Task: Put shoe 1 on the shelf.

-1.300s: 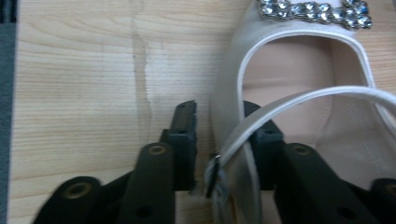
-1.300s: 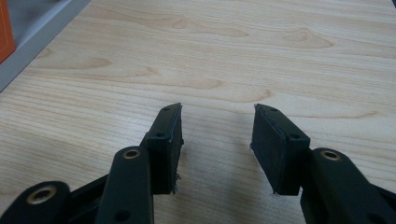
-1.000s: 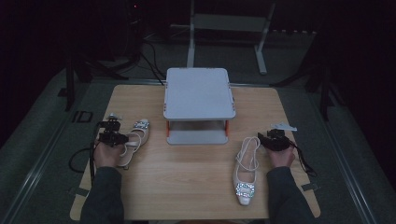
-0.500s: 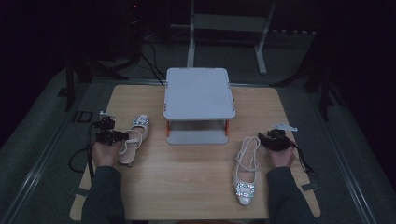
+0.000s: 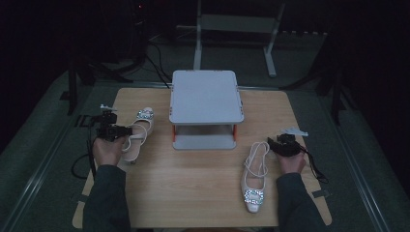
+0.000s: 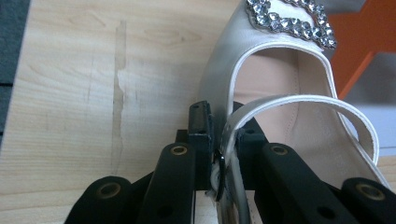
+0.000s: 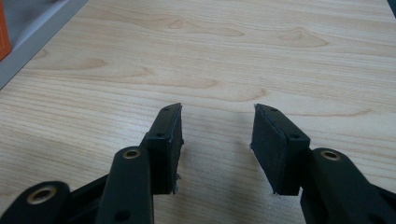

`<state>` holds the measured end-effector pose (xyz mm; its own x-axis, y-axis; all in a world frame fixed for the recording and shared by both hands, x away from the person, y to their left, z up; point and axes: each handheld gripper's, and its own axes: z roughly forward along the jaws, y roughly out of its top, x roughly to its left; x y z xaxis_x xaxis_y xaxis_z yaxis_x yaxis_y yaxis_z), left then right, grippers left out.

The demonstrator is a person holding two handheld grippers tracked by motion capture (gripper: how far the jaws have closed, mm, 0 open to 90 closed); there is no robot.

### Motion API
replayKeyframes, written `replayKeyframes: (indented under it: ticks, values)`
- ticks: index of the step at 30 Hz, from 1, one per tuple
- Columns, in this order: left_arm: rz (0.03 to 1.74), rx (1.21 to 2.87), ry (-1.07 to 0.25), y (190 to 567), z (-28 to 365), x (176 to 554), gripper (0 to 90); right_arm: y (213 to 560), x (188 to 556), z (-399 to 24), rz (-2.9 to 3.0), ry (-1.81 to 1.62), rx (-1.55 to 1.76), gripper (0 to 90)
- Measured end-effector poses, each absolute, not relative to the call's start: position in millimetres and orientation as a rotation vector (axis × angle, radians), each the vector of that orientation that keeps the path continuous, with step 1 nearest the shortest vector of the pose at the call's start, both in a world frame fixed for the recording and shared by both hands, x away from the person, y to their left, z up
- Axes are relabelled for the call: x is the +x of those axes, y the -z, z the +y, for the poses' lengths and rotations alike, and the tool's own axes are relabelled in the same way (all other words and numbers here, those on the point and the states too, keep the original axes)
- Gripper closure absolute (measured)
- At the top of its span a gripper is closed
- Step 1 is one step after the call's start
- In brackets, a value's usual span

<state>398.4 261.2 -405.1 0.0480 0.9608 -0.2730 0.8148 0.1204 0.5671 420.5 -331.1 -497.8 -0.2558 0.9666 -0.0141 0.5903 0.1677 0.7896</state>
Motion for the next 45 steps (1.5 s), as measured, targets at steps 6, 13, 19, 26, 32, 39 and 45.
replayKeyframes:
  ticks: [6,13,19,26,32,39,45]
  values:
    - [1.782,1.708,-0.335,389.3,258.5,398.7,81.4,497.7,420.2,-331.1,1.921,-0.926,1.469,52.7]
    - [1.770,1.685,-0.357,375.1,255.4,400.2,81.4,497.7,420.5,-331.2,1.922,-0.925,1.471,52.7]
    - [1.761,1.677,-0.366,363.0,250.3,402.7,81.3,497.6,420.5,-331.2,1.919,-0.923,1.474,52.6]
    - [1.763,1.638,-0.395,344.2,243.7,408.5,81.2,497.7,420.7,-331.9,1.914,-0.921,1.477,52.3]
    - [1.756,1.631,-0.398,329.1,237.2,414.8,81.2,497.7,420.7,-331.9,1.915,-0.921,1.481,52.1]
    - [1.723,1.621,-0.394,305.2,224.9,425.8,80.2,497.7,421.1,-332.2,1.916,-0.924,1.487,52.0]
    - [1.716,1.609,-0.379,289.2,215.1,435.4,80.3,497.7,421.3,-332.3,1.916,-0.924,1.486,52.0]
